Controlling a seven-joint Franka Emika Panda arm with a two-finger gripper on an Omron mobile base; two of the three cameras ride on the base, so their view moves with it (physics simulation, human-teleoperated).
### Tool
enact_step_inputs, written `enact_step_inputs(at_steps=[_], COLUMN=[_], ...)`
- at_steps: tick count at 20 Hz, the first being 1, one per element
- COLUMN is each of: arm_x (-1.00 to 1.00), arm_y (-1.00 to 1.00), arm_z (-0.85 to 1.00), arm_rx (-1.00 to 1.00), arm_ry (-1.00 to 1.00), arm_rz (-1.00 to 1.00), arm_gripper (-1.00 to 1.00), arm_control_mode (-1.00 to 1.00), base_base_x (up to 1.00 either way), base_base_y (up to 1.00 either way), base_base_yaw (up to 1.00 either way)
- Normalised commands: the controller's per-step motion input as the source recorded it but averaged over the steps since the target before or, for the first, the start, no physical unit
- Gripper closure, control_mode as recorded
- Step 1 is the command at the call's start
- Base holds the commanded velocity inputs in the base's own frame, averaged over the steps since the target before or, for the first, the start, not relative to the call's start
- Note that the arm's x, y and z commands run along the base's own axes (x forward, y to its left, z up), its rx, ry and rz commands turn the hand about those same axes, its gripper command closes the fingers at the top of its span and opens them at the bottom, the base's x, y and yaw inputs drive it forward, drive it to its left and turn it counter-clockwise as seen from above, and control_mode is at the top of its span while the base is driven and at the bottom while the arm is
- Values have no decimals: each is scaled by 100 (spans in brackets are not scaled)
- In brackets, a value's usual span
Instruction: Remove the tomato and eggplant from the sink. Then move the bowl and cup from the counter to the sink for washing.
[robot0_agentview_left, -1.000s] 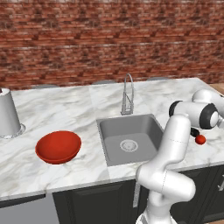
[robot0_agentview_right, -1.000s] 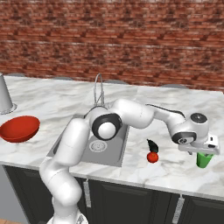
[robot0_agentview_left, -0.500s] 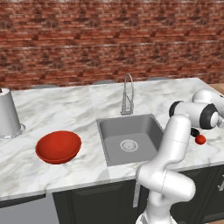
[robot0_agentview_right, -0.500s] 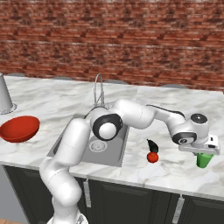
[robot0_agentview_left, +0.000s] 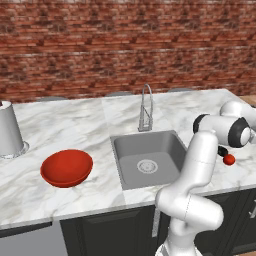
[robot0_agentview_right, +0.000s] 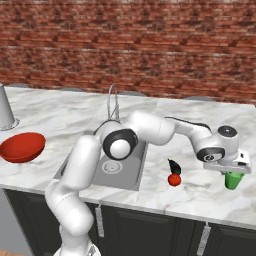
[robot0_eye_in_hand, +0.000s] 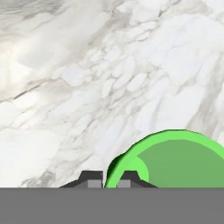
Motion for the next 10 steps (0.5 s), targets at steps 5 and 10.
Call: enact_step_inputs(at_steps=[5,10], arm_x=[-7,-5], arm_y=[17,19], arm_z=[31,36], arm_rx=[0,-5], arm_ry=[0,0], arm_rz=[5,8], arm_gripper=[100,100], arm_control_mode=[-100,-100], base_base_x=[0,0], base_base_y=[0,0], base_base_yaw=[0,0])
